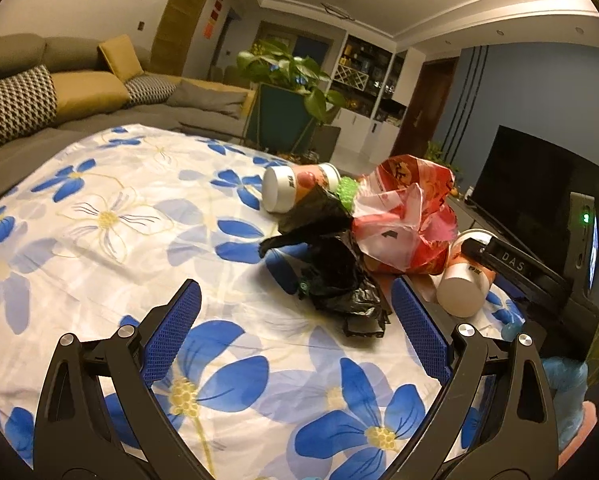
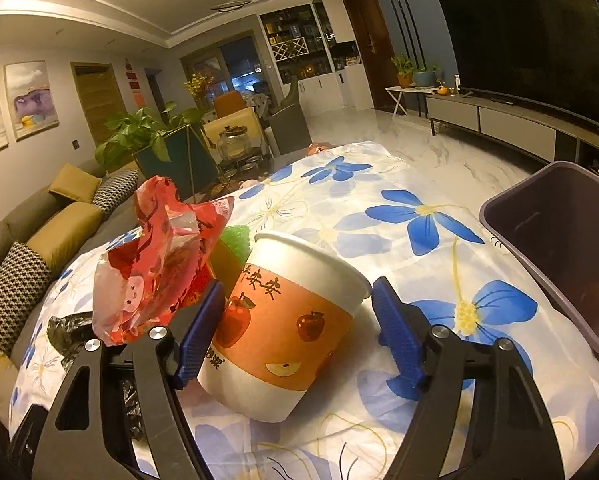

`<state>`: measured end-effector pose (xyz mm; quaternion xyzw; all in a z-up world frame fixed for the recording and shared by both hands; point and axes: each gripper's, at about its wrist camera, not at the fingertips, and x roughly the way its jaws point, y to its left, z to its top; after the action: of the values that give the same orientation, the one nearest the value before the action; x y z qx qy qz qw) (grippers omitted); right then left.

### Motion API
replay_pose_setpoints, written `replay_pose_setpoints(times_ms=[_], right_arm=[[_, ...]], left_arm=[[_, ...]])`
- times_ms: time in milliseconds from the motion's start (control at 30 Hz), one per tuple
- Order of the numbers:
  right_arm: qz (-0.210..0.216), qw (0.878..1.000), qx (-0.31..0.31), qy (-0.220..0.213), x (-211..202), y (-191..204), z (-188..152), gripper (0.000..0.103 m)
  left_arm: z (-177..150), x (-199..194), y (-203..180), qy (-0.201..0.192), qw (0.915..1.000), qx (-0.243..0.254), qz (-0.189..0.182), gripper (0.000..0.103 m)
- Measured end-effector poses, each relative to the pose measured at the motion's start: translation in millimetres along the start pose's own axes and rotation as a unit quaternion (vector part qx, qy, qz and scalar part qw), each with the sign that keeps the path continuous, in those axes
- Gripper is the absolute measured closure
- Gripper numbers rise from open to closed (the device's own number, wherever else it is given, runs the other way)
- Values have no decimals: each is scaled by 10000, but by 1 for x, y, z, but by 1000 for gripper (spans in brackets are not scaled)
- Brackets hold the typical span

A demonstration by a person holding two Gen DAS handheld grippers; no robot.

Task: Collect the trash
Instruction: 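Grasp the white-orange paper cup with the right tool while the left tool grasps the black bag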

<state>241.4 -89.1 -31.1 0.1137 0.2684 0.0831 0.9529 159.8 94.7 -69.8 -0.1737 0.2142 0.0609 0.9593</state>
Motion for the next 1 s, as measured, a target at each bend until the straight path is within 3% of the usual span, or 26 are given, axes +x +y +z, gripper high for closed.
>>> replay_pose_setpoints(times_ms=[233,400,500,567,600,667,700,1000], right_arm=[[70,9998,-66,-185,-20,-9,-2,31],[119,9991,-196,-348,-37,-11,-5,31],[187,9987,-208,-416,-47,-15,-7,31],[246,9986,-194,-419,-50,-18,-7,31],[268,9986,-192,-417,-51,-18,-7,31],[306,9984,-200,-420,-54,-20,-9,31],[327,9984,-203,-420,-56,-20,-10,31],[418,9974,-269,-531,-78,-25,-14,31]], left_arm=[[13,22,-3,210,9993,-156,-261,9],[20,41,-4,444,9970,-240,-595,23],[20,56,-3,693,9949,-278,-681,43],[18,60,-2,788,9936,-304,-755,65],[18,60,-2,792,9929,-307,-834,71],[18,57,-2,741,9930,-266,-881,95],[18,56,-3,707,9933,-222,-888,102],[15,15,1,327,9954,-247,-863,103]])
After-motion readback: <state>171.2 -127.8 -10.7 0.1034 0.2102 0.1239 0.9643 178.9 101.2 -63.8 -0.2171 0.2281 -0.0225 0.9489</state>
